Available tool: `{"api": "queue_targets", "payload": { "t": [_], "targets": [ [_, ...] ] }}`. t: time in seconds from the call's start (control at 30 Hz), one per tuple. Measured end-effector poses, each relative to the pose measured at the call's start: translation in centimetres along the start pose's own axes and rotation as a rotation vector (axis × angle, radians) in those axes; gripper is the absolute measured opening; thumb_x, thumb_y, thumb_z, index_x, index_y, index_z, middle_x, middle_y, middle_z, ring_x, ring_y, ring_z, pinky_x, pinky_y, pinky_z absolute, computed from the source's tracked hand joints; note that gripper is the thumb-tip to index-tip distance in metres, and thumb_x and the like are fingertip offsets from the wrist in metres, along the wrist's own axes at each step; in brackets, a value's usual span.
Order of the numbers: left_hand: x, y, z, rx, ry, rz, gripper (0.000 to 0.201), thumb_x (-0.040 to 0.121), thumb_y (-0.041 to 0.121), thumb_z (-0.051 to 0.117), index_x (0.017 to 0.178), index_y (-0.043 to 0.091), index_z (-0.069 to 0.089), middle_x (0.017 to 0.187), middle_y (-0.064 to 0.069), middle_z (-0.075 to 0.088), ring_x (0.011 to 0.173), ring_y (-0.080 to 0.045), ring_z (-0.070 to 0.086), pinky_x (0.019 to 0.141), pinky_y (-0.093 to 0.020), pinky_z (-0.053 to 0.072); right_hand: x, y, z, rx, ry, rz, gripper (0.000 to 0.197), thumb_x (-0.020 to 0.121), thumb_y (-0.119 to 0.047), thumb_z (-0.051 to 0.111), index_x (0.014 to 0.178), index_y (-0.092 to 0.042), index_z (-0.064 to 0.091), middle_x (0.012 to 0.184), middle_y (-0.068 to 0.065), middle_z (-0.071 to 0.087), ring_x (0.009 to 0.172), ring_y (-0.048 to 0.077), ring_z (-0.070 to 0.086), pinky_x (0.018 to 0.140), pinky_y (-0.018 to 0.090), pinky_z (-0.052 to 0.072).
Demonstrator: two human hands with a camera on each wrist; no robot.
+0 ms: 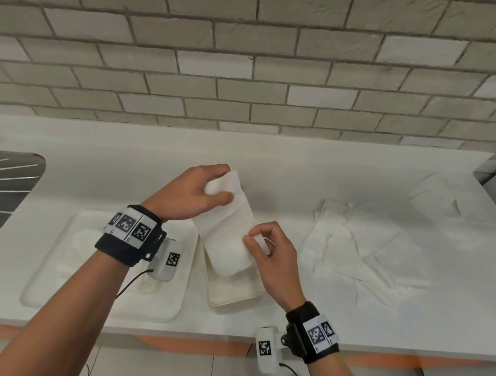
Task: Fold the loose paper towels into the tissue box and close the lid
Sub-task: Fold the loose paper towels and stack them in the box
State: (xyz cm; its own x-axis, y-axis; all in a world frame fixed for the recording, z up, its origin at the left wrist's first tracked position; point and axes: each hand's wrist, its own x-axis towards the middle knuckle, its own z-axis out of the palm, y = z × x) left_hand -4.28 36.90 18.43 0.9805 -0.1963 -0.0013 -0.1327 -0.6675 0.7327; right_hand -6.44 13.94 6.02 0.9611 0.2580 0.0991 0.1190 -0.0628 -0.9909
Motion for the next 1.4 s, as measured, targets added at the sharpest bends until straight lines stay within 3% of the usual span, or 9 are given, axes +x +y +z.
{"api": "queue_targets", "payload": {
  "t": [0.17,0.37,0.57,0.7,0.87,1.03,1.17,1.23,1.4],
  "targets": [
    [2.0,-2.4,1.4,-0.133,0.043,-0.113,0.012,0.098,0.017,0.073,0.096,0.010,0.063,0.085,0.003,0.067,0.071,-0.011,0.064,0.058,-0.018,0.047,-0.4,1.1,0.1,-0.119,-0.107,0.071,0.014,0.102,-0.020,0.072,0.110,-0.026,0.063,0.109,-0.017,0.069,0.092,0.004,0.066,0.073,0.016,0.048],
    [4.6,-9.2,5.7,0.155,-0.013,-0.199,0.044,0.087,0.022,0.085,0.123,0.028,0.061,0.116,0.007,0.071,0.113,-0.021,0.066,0.099,-0.042,0.054,-1.2,4.0,1.4,-0.400,-0.258,0.303,0.016,0.097,-0.019,0.071,0.108,-0.029,0.066,0.114,-0.008,0.068,0.095,0.011,0.073,0.085,0.025,0.061],
    [3.1,-11.1,8.3,0.321,0.147,-0.088,0.027,0.095,0.012,0.071,0.119,0.022,0.064,0.125,0.002,0.070,0.116,-0.020,0.067,0.099,-0.049,0.055,-1.0,5.1,2.0,-0.461,-0.303,0.423,0.016,0.099,-0.021,0.068,0.114,-0.025,0.067,0.121,-0.001,0.064,0.100,0.014,0.068,0.081,0.021,0.058],
    [1.9,-10.1,9.7,0.431,-0.193,-0.049,0.024,0.098,0.026,0.072,0.119,0.019,0.063,0.131,-0.001,0.060,0.120,-0.023,0.057,0.102,-0.043,0.050,-0.7,4.5,1.1,-0.517,-0.437,0.400,0.019,0.098,-0.028,0.070,0.117,-0.026,0.070,0.119,-0.003,0.070,0.098,0.014,0.070,0.069,0.012,0.047],
    [1.2,-9.9,13.0,0.678,-0.453,-0.165,0.091,0.085,0.075,0.068,0.150,0.019,0.036,0.166,-0.006,0.027,0.148,-0.033,0.036,0.112,-0.049,0.045,-0.6,2.2,-2.2,-0.379,-0.348,0.347,0.014,0.101,-0.027,0.072,0.114,-0.030,0.071,0.093,-0.002,0.083,0.087,0.008,0.080,0.088,0.029,0.062],
    [0.8,-10.0,15.1,0.833,-0.533,-0.258,0.154,0.050,0.102,0.065,0.166,0.022,0.003,0.175,-0.014,-0.020,0.161,-0.045,-0.006,0.131,-0.057,0.009,-0.5,1.8,-9.0,-0.308,-0.122,0.331,0.008,0.102,-0.023,0.072,0.108,-0.028,0.074,0.093,-0.003,0.082,0.083,0.012,0.080,0.085,0.033,0.065],
    [1.3,-7.7,14.5,0.780,-0.529,-0.304,0.142,0.055,0.097,0.070,0.162,0.021,0.017,0.177,-0.014,-0.006,0.160,-0.047,0.006,0.130,-0.057,0.016,0.3,3.4,-15.8,-0.501,0.006,0.296,0.008,0.099,-0.026,0.074,0.104,-0.033,0.074,0.091,-0.011,0.080,0.081,-0.003,0.075,0.077,0.017,0.056],
    [1.8,-5.6,13.4,0.705,-0.405,-0.309,0.101,0.070,0.082,0.076,0.143,0.021,0.043,0.171,-0.010,0.026,0.153,-0.039,0.033,0.121,-0.051,0.034,1.0,4.5,-19.8,-0.630,0.096,0.254,0.008,0.099,-0.022,0.074,0.107,-0.026,0.073,0.093,-0.014,0.078,0.082,-0.005,0.073,0.075,0.012,0.052],
    [3.4,2.2,16.4,0.431,0.155,-0.084,0.025,0.097,0.041,0.069,0.104,0.023,0.054,0.106,0.002,0.063,0.094,-0.023,0.061,0.074,-0.038,0.051,2.9,9.0,-29.6,-0.800,0.300,0.401,0.044,0.096,-0.038,0.078,0.131,-0.020,0.059,0.132,0.007,0.067,0.121,0.035,0.067,0.096,0.041,0.052]
  ]
}}
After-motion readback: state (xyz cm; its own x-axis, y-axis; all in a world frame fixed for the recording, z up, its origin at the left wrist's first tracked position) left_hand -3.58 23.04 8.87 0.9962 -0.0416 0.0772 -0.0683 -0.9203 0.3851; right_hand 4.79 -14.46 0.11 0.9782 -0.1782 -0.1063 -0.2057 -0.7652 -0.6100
